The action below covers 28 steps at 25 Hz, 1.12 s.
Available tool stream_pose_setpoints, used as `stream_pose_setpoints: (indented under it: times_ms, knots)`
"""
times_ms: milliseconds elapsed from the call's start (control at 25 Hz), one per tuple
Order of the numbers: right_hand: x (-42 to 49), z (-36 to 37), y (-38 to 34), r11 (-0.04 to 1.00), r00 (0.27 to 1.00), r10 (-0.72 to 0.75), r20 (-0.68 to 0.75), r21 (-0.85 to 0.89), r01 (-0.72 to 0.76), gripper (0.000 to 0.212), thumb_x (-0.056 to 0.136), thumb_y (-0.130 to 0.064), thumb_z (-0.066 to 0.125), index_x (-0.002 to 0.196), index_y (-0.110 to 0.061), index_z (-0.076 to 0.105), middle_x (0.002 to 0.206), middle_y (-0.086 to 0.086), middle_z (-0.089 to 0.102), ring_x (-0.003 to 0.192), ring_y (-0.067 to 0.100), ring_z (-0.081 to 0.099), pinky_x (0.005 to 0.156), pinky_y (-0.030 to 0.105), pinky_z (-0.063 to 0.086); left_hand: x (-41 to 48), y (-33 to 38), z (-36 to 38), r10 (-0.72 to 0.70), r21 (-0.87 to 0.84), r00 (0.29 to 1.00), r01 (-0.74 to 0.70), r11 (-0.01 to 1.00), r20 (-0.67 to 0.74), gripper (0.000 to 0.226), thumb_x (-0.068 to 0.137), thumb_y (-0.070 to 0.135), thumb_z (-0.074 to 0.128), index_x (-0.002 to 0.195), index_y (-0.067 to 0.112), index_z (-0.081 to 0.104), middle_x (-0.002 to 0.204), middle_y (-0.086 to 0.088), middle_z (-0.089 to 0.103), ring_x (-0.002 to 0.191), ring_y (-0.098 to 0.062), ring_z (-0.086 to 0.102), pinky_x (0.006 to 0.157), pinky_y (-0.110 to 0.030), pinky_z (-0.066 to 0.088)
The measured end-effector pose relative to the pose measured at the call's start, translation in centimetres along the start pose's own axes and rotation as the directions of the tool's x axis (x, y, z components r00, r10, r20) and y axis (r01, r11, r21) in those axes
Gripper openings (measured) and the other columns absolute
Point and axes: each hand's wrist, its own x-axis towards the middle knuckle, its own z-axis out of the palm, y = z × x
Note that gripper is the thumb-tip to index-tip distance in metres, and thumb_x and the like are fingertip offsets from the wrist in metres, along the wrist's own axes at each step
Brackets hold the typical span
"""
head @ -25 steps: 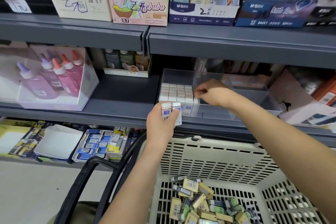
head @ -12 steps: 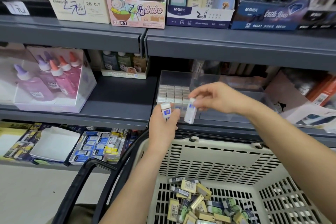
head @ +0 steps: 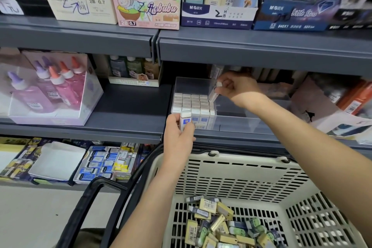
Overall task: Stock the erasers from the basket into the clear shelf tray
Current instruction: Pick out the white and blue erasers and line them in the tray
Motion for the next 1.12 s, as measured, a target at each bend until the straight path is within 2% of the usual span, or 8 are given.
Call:
stream_pose_setpoints:
  times_ms: [120, 200, 360, 560, 680, 800, 920, 1120]
  knots:
    - [0.2, 0.7, 0.1, 0.999, 1.000, 0.006, 0.031, -0.032, -0.005, 0.013, 0.081, -0.029, 0.069, 0.090, -0.026, 0.059, 0.071, -0.017, 0.051, 0.078, 0.010, 0.052, 0.075, 0.019, 0.036, 0.3, -0.1, 0.0, -0.010, -0.019, 1.000, 0.010, 1.000, 0.003, 0.021, 0.090, 0.007, 0.052, 0.090, 0.028, 0.050, 0.092, 0.008, 0.063, 0.069, -0.001, 0.063, 0.058, -0.013, 0.050]
    - [0.2, 1.4, 0.1, 0.999, 0.999, 0.024, 0.032, -0.035, -0.023, 0.011, 0.081, -0.028, 0.069, 0.089, -0.026, 0.061, 0.080, -0.012, 0.058, 0.079, 0.009, 0.052, 0.074, 0.019, 0.034, 0.4, -0.2, -0.1, -0.013, -0.021, 1.000, 0.013, 1.000, 0.007, 0.021, 0.090, 0.007, 0.054, 0.092, 0.028, 0.052, 0.094, 0.008, 0.065, 0.074, 0.003, 0.063, 0.062, -0.017, 0.053]
    - [-0.1, 3.0, 0.7, 0.986, 0.997, -0.005, 0.078, -0.163, 0.018, 0.025, 0.089, -0.030, 0.059, 0.109, -0.018, 0.067, 0.108, -0.001, 0.067, 0.095, 0.016, 0.059, 0.077, 0.019, 0.033, 0.5, -0.5, -0.2, 0.011, 0.028, 1.000, -0.011, 1.000, -0.017, 0.018, 0.091, 0.013, 0.056, 0.106, 0.022, 0.057, 0.101, 0.005, 0.066, 0.091, -0.009, 0.063, 0.080, -0.030, 0.056]
    - [-1.1, 3.0, 1.2, 0.968, 0.988, -0.035, 0.148, -0.242, 0.070, 0.034, 0.097, -0.031, 0.044, 0.126, -0.021, 0.058, 0.132, 0.007, 0.055, 0.116, 0.030, 0.053, 0.096, 0.031, 0.040, 0.6, -0.2, -0.2, 0.015, 0.036, 1.000, -0.014, 0.999, -0.017, 0.023, 0.091, 0.008, 0.052, 0.100, 0.029, 0.057, 0.098, 0.009, 0.064, 0.095, -0.011, 0.062, 0.090, -0.040, 0.053]
    - [-2.3, 2.3, -0.3, 0.982, 0.985, -0.165, 0.046, -0.087, 0.169, 0.029, 0.094, -0.029, 0.050, 0.117, -0.017, 0.064, 0.119, 0.005, 0.064, 0.104, 0.022, 0.059, 0.087, 0.023, 0.041, 0.6, -0.1, -0.1, 0.011, 0.032, 1.000, -0.010, 0.999, -0.013, 0.023, 0.091, 0.008, 0.052, 0.102, 0.027, 0.058, 0.098, 0.011, 0.064, 0.093, -0.009, 0.062, 0.090, -0.040, 0.053]
    - [-3.7, 1.9, -2.6, 0.972, 0.965, -0.214, 0.150, 0.128, 0.196, 0.024, 0.091, -0.034, 0.055, 0.101, -0.020, 0.071, 0.089, -0.012, 0.067, 0.073, -0.002, 0.058, 0.072, 0.021, 0.044, 0.7, -0.2, -0.2, 0.026, 0.029, 1.000, -0.025, 0.999, -0.012, 0.022, 0.091, 0.010, 0.055, 0.107, 0.023, 0.061, 0.101, 0.008, 0.065, 0.094, -0.011, 0.063, 0.090, -0.041, 0.053]
    - [-4.4, 2.0, -3.5, 0.961, 0.947, -0.204, 0.250, 0.235, 0.145, 0.007, 0.088, -0.026, 0.061, 0.086, -0.026, 0.068, 0.072, -0.015, 0.063, 0.059, -0.001, 0.057, 0.066, 0.021, 0.049, 0.6, -0.1, -0.2, 0.046, 0.022, 0.999, -0.046, 0.999, 0.004, 0.022, 0.091, 0.011, 0.056, 0.101, 0.029, 0.064, 0.098, 0.010, 0.066, 0.093, -0.012, 0.064, 0.089, -0.040, 0.053]
    - [-3.7, 1.5, -3.2, 0.909, 0.963, -0.084, 0.255, 0.416, -0.031, 0.009, 0.087, -0.016, 0.063, 0.080, -0.022, 0.062, 0.062, -0.009, 0.065, 0.051, 0.000, 0.060, 0.054, 0.018, 0.049, 0.6, -0.1, -0.6, 0.051, -0.007, 0.998, -0.051, 0.999, -0.024, 0.024, 0.091, 0.008, 0.055, 0.094, 0.032, 0.059, 0.098, 0.009, 0.065, 0.092, -0.009, 0.064, 0.087, -0.031, 0.053]
